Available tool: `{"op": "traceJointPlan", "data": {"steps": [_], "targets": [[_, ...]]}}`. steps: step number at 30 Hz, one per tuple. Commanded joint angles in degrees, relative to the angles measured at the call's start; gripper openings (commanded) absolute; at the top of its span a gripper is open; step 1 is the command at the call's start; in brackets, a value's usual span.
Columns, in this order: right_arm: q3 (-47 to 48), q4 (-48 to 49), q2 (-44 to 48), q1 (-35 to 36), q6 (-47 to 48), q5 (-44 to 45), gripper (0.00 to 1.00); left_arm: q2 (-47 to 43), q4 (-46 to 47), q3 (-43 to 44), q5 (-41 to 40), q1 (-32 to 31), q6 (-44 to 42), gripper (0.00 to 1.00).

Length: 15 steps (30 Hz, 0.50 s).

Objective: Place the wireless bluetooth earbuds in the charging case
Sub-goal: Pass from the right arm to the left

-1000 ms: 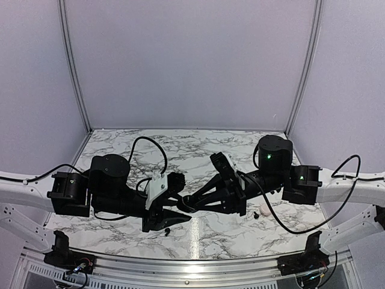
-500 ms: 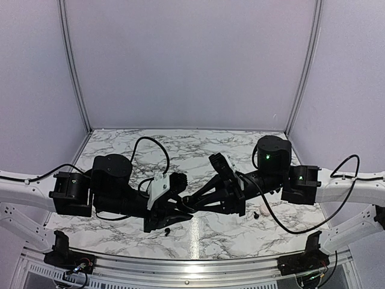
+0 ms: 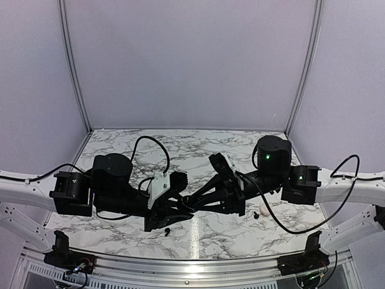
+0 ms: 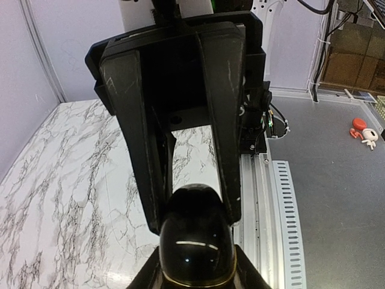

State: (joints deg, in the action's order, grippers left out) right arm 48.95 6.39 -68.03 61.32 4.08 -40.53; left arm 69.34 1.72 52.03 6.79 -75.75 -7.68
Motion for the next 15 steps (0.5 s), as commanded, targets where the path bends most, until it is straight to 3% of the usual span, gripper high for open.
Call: {"op": "traceJointPlan", "data": {"steps": [1, 5, 11, 15], "targets": [[0.80, 0.69, -0.35, -0.24, -0.04, 0.20, 0.02, -0.90, 2.74, 1.23, -0.72, 0.16, -0.33, 0.36], [1.02, 0.55, -0.51, -0.24, -0.03, 0.28, 0.03, -1.06, 2.79, 0.99, -0.05, 0.16, -0.57, 0.33], [1.06, 0.54, -0.61, -0.24, -0.07, 0.33, 0.03, -1.19, 2.71, 0.73, 0.71, 0.17, -0.89, 0.19], [1.15, 0.87, -0.36, -0.30, -0.86, 1.37, 0.12, -1.46, 2.98, 0.05, 1.02, 0.16, -1.11, 0.11]]}}
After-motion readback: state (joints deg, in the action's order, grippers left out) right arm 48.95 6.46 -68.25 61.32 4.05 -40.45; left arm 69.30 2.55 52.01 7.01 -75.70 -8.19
